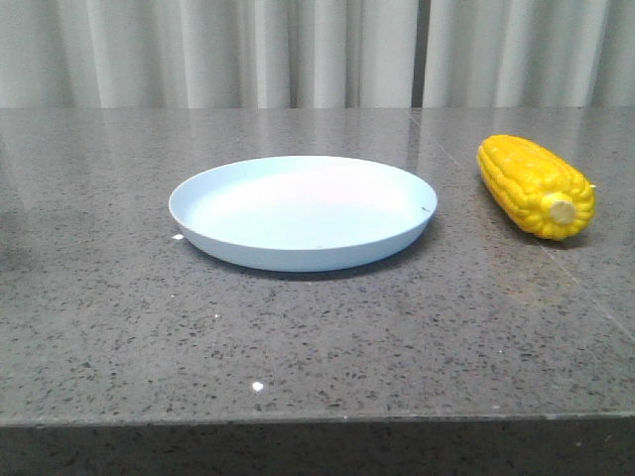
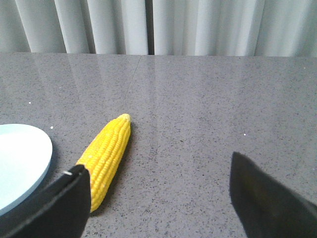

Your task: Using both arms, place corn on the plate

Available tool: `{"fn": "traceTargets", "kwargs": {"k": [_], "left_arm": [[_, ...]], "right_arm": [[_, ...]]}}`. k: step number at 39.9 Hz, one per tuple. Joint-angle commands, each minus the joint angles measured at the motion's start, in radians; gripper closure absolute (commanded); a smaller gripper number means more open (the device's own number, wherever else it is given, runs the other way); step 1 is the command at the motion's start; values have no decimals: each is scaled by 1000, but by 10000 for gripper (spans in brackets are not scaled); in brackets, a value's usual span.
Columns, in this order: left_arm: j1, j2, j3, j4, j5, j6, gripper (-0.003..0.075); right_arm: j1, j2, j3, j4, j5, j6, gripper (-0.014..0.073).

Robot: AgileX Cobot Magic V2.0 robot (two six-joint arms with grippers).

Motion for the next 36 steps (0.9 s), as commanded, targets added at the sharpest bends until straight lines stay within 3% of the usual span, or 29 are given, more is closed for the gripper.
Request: {"fn": "traceTargets", "kwargs": {"k": [1,10,21,30,36], "left_arm": [[3,-160,87,24,-148,0,741],[3,-567,314,24,-208,25,741],[3,-977,426,26,-205,28,741],[3,-979,431,24,-206,28,741],[3,-980,431,24,-208,28,741]], "right_arm": [[-3,14,-36,4,-76,-7,-7],[-3,14,-36,4,-76,-7,-7],[-3,35,-42,27,-51,-7,-7],[-3,306,-153,60,75,-7,-7],[4,528,-263,188,119,-7,-7]]}}
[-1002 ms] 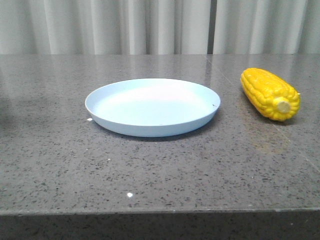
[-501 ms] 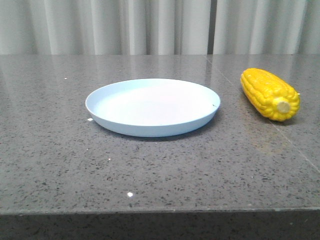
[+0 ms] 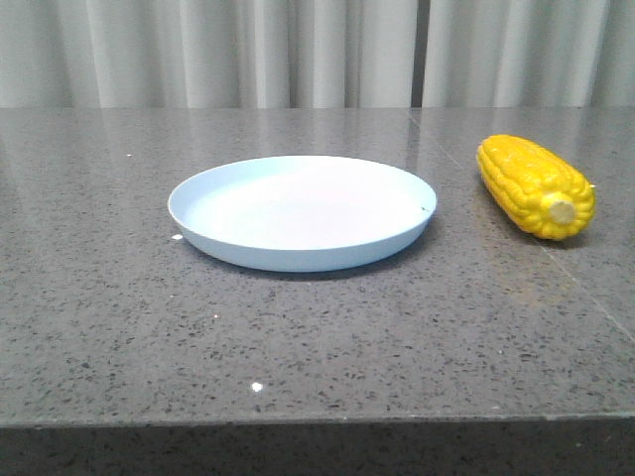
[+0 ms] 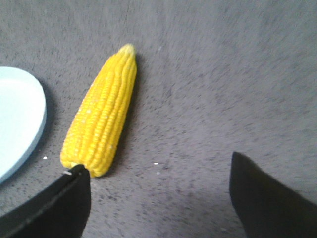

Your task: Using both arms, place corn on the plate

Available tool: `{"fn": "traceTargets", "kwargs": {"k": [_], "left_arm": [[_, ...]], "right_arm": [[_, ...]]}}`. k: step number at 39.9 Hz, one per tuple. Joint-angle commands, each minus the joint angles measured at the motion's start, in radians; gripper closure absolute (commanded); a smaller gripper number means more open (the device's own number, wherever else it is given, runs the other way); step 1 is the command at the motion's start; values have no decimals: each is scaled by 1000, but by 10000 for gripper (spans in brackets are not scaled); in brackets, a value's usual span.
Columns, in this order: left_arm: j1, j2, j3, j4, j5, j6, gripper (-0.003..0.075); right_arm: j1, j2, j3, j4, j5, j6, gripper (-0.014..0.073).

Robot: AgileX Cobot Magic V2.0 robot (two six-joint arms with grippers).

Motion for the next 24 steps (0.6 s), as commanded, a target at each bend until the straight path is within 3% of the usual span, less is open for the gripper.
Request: {"fn": "traceTargets", "kwargs": {"k": [1,14,21,24], "left_arm": [[1,6,-25,0,-82,-1,741],[1,6,-25,0,-82,-1,741],[1,6,-25,0,-82,-1,741],[1,6,-25,0,-82,-1,741]], "right_arm": [[10,147,-103,102,-33,-7,-7],[131,595,-348,183,1,-7,-7],[132,703,-403,200,20,-7,-5],[132,705,-403,200,18,-7,43]]}}
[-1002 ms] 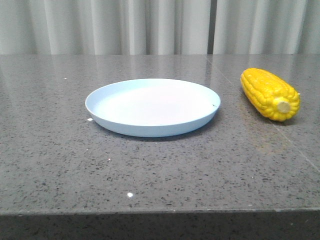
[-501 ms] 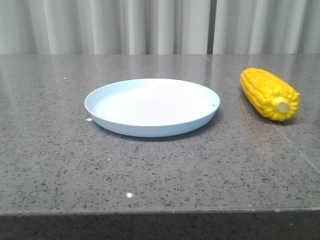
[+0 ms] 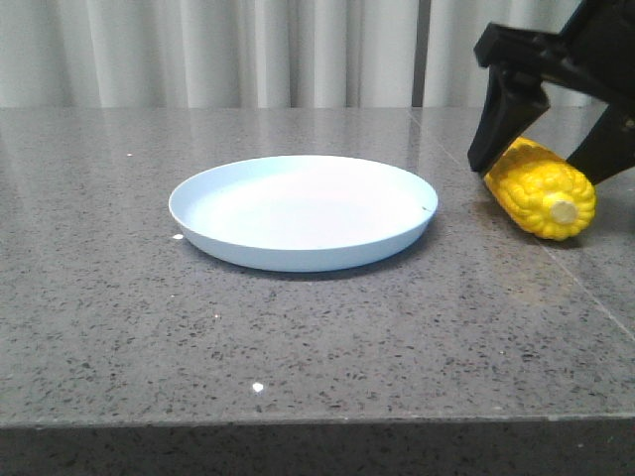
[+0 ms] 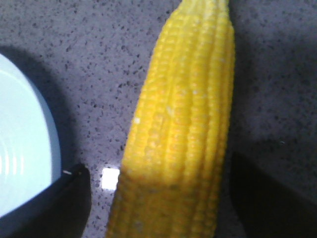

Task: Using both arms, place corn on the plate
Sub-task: 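Lower the right gripper and grasp the yellow corn cob, then carry the corn over the plate and set it down with the right gripper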

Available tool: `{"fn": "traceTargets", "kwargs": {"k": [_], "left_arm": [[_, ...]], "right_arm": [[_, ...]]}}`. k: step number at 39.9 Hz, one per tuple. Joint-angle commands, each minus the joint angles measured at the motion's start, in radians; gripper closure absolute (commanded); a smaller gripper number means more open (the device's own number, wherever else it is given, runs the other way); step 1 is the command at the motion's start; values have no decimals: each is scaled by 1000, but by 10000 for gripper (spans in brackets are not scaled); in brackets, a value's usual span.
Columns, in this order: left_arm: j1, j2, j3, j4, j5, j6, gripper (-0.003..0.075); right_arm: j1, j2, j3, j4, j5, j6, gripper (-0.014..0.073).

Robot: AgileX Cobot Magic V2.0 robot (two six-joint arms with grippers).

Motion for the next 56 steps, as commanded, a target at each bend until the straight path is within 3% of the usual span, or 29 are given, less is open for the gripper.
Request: {"fn": "traceTargets", "kwargs": {"k": [1,8,11,21,28,32,38,45,51,56], "left_arm": [[1,6,-25,0,-82,-1,741],[1,6,-25,0,-82,-1,741],[1,6,-25,0,-82,-1,741],[1,6,-25,0,-82,-1,741],[1,6,-25,-2,-82,-1,741],[1,6,-25,-2,-82,-1,741],[1,6,-25,-2,-82,-1,741],[1,6,-25,-2,-82,-1,741],[1,6,-25,-2,-82,-1,741],[1,6,-25,-2,-82,-1,741]], "right_arm": [[-1,-31,-37,20,-28,-7,71],[-1,-40,-37,20,-33,-7,415],[-1,-42,-37,20,-34,-7,473],[17,-102,-85,51,-1,-7,473],[145,-109,-191,31,62,26,473],[241,-87,-238,-39,51,125,477],[382,-2,-311,-248,66,342,477],[463,101,-350,-449,82,609,477],[476,159,-352,-476,75,679,467],[476,170,-352,-476,84,679,366]]}}
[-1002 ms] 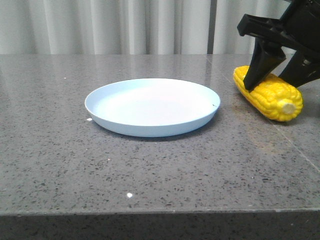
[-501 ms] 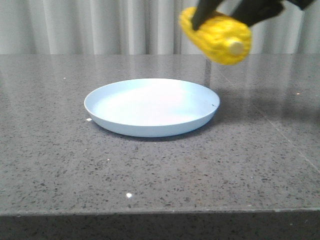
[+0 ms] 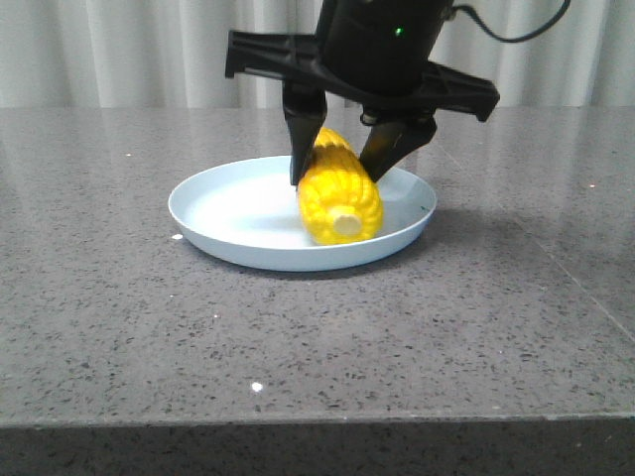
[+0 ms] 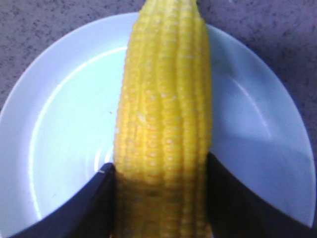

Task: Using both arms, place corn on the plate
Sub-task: 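Carry the corn over the plate and set it down with the right gripper, then open the right gripper and lift it away from the corn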

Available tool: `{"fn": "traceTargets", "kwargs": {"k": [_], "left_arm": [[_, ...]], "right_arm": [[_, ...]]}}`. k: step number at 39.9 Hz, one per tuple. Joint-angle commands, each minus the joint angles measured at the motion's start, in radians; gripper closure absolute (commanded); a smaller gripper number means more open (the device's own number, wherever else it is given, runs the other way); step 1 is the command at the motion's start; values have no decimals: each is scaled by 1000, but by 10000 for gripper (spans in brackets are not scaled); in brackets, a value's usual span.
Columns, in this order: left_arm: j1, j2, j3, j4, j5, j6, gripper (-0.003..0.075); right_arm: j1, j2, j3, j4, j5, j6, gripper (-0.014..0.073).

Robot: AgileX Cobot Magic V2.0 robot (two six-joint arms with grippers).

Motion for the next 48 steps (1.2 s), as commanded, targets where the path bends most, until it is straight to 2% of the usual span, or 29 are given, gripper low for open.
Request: {"fn": "traceTargets", "kwargs": {"k": [1,7,10,16,21,27,35,38,45,48], "left_arm": [[1,6,-25,-2,-82,-1,741],[1,6,-25,-2,-82,-1,741],[1,6,-25,-2,-82,-1,741],[1,6,-25,-2,-82,-1,741],[1,6,-25,-2,-82,-1,741],[1,6,-25,-2,-82,-1,741],[1,6,-25,-4,-82,-1,741],[1,6,-25,-4,-82,-1,741],[1,6,-25,-4,-82,-1,741],[1,6,-25,-4,-82,-1,741]], "right_arm": [[2,-41,-35,-28,-33,10,323],[2,-41,-35,-18,-27,10,70],[2,-52,-35,-16,-15,10,14],[-18,-124,-35,-88,1,10,14],[-78,-218,-35,-84,18,5,14],[-173,-322,-35,-70,57,-118,14],[-338,-428,-27,2,187,-301,16],[-389,-461,-12,18,214,-348,69],[-499,-533,60,32,232,-366,359],[-513,-567,105,32,230,-366,447]]}}
